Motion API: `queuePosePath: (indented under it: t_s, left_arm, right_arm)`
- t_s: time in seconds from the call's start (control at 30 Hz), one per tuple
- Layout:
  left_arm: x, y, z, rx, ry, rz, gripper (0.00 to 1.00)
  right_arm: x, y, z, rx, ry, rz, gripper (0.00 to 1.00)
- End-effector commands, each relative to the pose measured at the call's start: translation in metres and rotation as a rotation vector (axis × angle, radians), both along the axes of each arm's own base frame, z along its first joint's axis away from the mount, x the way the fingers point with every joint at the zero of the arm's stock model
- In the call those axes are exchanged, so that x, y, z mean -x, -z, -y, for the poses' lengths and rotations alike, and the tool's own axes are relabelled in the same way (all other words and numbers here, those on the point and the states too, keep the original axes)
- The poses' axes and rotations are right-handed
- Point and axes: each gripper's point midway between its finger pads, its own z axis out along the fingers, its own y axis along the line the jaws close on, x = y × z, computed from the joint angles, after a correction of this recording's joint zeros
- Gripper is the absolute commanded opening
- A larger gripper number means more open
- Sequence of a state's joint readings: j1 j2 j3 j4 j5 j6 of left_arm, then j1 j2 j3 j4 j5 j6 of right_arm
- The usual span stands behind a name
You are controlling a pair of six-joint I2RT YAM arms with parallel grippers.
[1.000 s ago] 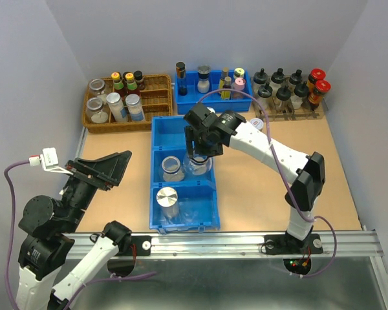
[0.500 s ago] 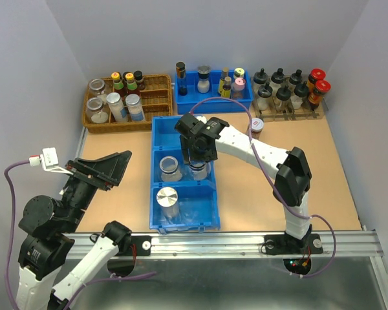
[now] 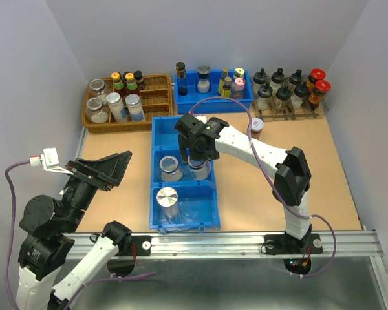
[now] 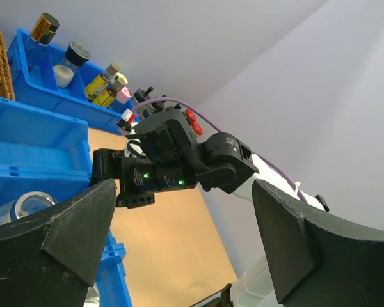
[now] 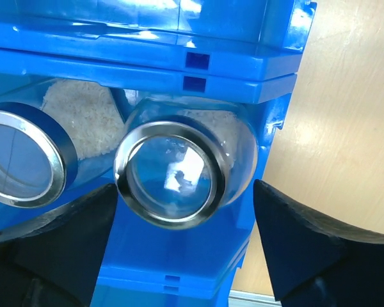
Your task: Organize the condiment bottles
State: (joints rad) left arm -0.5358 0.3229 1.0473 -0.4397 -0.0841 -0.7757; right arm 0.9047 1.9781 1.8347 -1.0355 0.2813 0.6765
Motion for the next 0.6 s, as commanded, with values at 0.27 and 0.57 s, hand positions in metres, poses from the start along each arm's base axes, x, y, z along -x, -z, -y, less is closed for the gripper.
queuePosePath:
  t_s: [0.27,0.57]
  left_arm:
    - [-0.001,-0.01,0.002,0.01,0.005,0.035,0.98]
    - [-0.007,-0.009,0.008,-0.005,0.019,0.032,0.98]
  right_arm:
    - [-0.029,-0.064,0.055,-0.028,0.15,0.134,1.0]
    - [-0.114,-0.066,0.203,0.027,0.445,0.168,1.0]
